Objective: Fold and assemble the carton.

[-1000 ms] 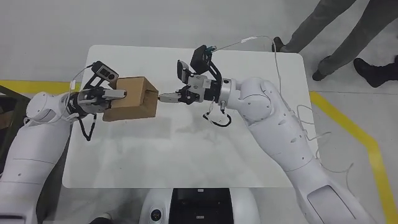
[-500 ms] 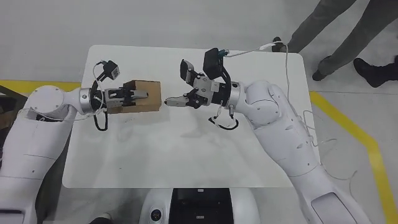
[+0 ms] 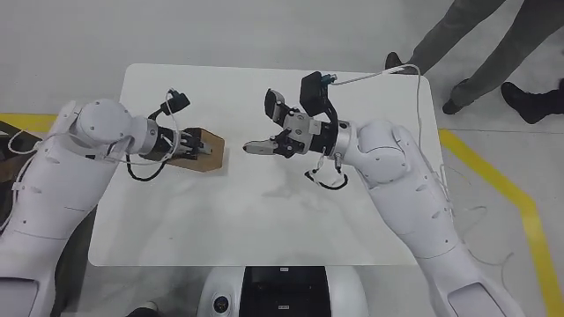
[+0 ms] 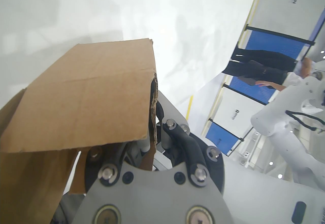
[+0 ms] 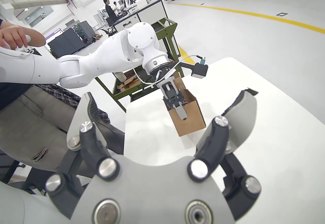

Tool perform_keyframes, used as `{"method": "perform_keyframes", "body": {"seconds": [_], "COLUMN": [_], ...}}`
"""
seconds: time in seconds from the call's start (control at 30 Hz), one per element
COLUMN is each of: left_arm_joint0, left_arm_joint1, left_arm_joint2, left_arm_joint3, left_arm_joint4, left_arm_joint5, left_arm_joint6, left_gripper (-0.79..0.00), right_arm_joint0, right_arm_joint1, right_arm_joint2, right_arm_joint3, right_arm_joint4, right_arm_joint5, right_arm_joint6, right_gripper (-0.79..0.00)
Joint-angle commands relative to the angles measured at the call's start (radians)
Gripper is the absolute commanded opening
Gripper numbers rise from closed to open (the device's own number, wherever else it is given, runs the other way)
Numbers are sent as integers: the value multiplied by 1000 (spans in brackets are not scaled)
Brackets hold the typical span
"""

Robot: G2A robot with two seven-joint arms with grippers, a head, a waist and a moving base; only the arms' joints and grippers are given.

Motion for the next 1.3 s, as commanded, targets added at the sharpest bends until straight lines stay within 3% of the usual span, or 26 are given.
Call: {"method": "perform_keyframes", "body": {"seconds": [0.0, 0.43, 0.47, 0.53, 0.6, 0.67, 0.7, 0.73, 1.0, 1.27], "left_arm_joint0": [-19, -154, -162, -175, -185, -190, -190, -189, -165, -73], "left_arm_joint1": [-5, -67, -71, -79, -85, -89, -90, -91, -90, -72], "left_arm_joint2": [32, 257, 267, 282, 291, 296, 296, 294, 257, 114], "left_arm_joint3": [-13, 3, 7, 19, 27, 35, 37, 38, 28, -23], "left_arm_joint4": [34, 137, 136, 128, 117, 107, 100, 89, 2, -198], "left_arm_joint5": [7, 45, 41, 35, 30, 22, 18, 12, -57, -233], "left_arm_joint6": [13, 59, 65, 75, 78, 84, 86, 86, 103, 194], "left_gripper": [-785, -785, -705, -453, -496, -400, -108, 0, 0, 0], "right_arm_joint0": [-5, -33, -34, -34, -32, -29, -27, -24, 8, 28], "right_arm_joint1": [3, 19, 20, 21, 23, 24, 24, 24, 25, 27], "right_arm_joint2": [3, 27, 27, 26, 26, 23, 21, 19, 0, -11], "right_arm_joint3": [-4, -23, -23, -24, -21, -16, -14, -11, 16, 25], "right_arm_joint4": [2, 8, 7, 8, 9, 11, 12, 13, 25, 36], "right_arm_joint5": [6, 56, 59, 63, 68, 72, 72, 74, 78, 74], "right_arm_joint6": [-1, -17, -18, -20, -22, -23, -23, -21, -18, -15], "right_gripper": [0, 0, 0, 0, 0, 0, 0, 0, 0, 0]}}
